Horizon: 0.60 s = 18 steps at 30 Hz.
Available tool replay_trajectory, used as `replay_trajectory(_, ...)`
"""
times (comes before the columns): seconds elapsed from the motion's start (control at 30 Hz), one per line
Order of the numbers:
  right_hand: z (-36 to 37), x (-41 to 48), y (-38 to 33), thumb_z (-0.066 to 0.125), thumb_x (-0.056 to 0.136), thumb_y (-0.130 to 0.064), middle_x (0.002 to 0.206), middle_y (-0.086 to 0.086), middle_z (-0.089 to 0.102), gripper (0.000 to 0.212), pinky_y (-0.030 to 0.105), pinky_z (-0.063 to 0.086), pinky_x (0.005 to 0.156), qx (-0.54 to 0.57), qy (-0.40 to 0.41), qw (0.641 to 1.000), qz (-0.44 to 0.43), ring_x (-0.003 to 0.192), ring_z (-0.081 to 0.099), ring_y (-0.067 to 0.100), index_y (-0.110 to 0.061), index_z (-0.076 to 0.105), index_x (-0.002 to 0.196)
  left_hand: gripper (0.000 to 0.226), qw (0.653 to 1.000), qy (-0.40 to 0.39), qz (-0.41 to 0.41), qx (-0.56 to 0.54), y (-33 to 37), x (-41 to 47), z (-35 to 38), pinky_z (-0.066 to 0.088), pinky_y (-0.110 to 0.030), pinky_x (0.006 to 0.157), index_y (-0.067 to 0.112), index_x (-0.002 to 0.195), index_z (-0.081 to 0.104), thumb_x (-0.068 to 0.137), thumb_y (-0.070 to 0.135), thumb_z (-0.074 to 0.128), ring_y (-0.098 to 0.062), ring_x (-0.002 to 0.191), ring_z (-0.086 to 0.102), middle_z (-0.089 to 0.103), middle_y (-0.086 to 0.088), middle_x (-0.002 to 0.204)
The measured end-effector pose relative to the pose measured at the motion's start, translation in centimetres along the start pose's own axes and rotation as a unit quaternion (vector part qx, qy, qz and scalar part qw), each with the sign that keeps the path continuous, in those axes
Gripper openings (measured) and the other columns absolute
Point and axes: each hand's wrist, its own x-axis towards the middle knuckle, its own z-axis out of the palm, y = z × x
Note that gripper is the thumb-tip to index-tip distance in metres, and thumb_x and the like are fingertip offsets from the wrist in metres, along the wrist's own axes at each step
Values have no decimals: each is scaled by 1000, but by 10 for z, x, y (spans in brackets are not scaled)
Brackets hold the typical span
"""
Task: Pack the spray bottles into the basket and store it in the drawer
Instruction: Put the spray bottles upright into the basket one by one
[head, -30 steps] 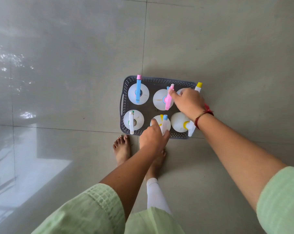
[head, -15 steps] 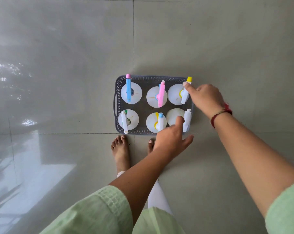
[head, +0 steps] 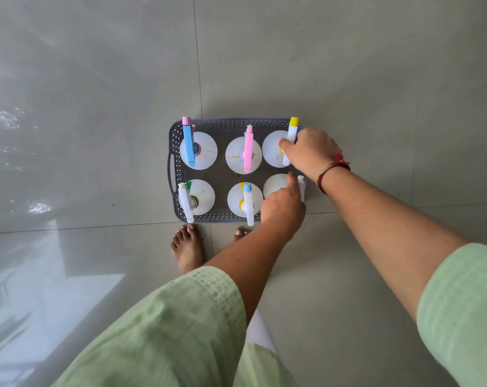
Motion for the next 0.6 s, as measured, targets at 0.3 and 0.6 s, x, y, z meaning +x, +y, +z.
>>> replay_trajectory(0.3,-1,-5,4,55,86,-32,97,18,69,30,29,36,62,-20,1,1000,12,76,51,30,-5,67,93,46,999,-40,-5,-18,-8,-12,0,36,-35,63,10,139,29,97,14,47,-43,94,64,67,-21,107)
replay_trajectory(0.6,1,-15,8,51,90,-52,93,17,68,48,30,38,65,-40,-12,999,5,91,63,37,-8,70,94,35,993,45,88,-63,-33,-38,-10,37,-31,54,13,120,39,93,29,56,-38,72,65,69,-12,84)
